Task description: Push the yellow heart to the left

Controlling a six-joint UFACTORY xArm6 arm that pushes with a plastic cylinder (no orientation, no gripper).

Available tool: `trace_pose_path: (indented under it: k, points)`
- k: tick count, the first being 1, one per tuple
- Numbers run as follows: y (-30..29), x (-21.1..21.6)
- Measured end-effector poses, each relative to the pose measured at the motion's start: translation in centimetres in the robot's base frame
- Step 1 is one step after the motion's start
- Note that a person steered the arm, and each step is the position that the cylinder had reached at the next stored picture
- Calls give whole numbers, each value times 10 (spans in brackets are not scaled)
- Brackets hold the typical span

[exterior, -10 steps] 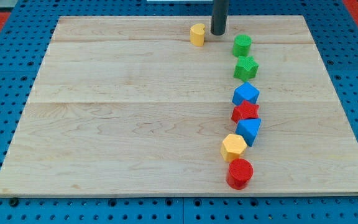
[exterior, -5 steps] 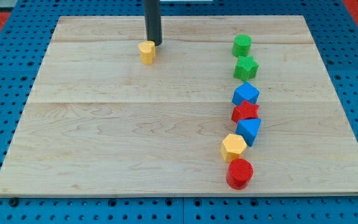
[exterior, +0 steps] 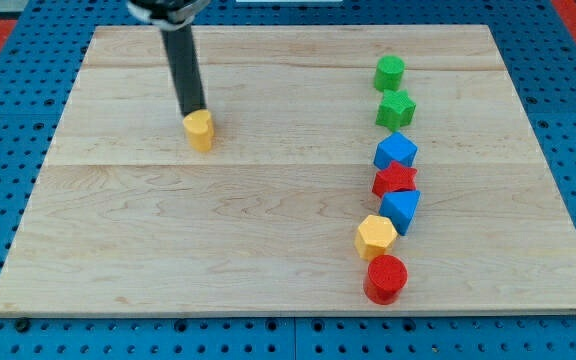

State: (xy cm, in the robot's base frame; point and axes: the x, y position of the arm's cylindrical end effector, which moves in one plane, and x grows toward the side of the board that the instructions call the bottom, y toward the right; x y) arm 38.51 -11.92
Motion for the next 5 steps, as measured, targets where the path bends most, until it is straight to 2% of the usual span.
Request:
trace_pose_path:
  k: [1,2,3,4,5]
  points:
    - [31,12]
    - [75,-4]
    - [166,1]
    - [217,33]
    - [275,25]
